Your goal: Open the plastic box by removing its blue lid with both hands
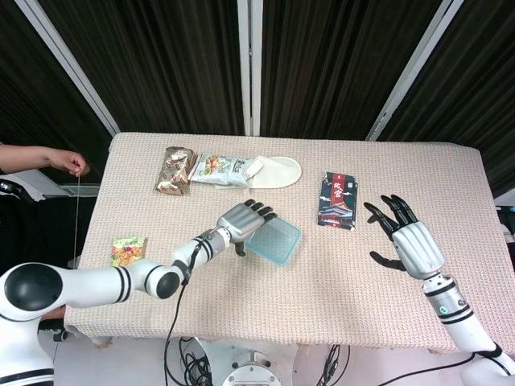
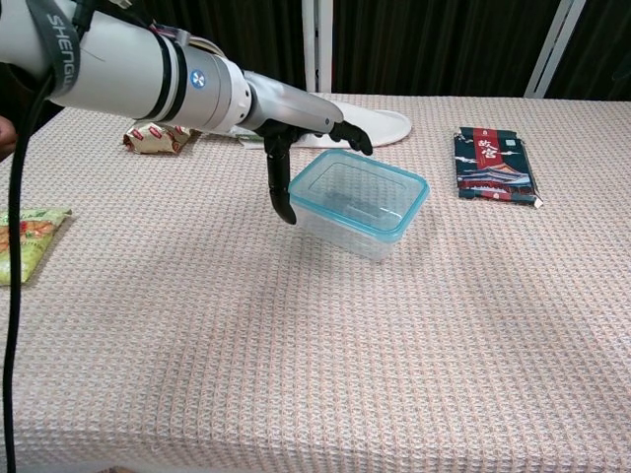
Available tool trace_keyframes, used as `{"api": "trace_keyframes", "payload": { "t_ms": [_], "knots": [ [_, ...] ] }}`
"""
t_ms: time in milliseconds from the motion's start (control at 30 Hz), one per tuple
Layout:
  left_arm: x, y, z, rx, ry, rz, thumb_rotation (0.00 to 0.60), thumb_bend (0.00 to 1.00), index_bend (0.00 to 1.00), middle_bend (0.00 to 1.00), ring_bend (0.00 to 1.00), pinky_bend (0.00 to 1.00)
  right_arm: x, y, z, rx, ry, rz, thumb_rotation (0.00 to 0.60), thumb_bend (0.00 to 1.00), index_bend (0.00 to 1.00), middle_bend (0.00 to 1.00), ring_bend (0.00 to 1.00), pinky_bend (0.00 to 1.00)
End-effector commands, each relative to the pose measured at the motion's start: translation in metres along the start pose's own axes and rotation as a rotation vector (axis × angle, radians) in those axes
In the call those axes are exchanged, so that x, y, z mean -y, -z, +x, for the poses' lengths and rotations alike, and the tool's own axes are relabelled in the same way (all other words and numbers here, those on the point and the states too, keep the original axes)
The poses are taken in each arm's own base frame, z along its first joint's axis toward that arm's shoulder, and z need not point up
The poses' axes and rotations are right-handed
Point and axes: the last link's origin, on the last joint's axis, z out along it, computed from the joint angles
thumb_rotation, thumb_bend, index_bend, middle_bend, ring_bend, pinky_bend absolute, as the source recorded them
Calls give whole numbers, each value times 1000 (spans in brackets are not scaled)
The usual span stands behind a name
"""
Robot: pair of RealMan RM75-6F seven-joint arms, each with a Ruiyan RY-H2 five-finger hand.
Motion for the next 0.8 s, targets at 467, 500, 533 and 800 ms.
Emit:
{"api": "trace_keyframes", "payload": {
  "t_ms": [467,500,533,800],
  "knots": [
    [-13,-11,8,9,-34,57,600,0,0,0,0,74,-1,1,-9,30,-16,-1,600,76,49,328,18,0],
    [-13,-11,9,9,-36,56,600,0,0,0,0,74,-1,1,-9,31,-17,-2,600,76,49,329,18,0],
    [-14,-11,9,11,-40,55,600,0,0,0,0,74,-1,1,-10,32,-18,-3,600,76,49,329,18,0],
    [-20,-20,5,48,-67,58,600,0,0,0,0,80,-6,5,-11,31,-27,-16,600,76,49,328,18,0]
  ]
}}
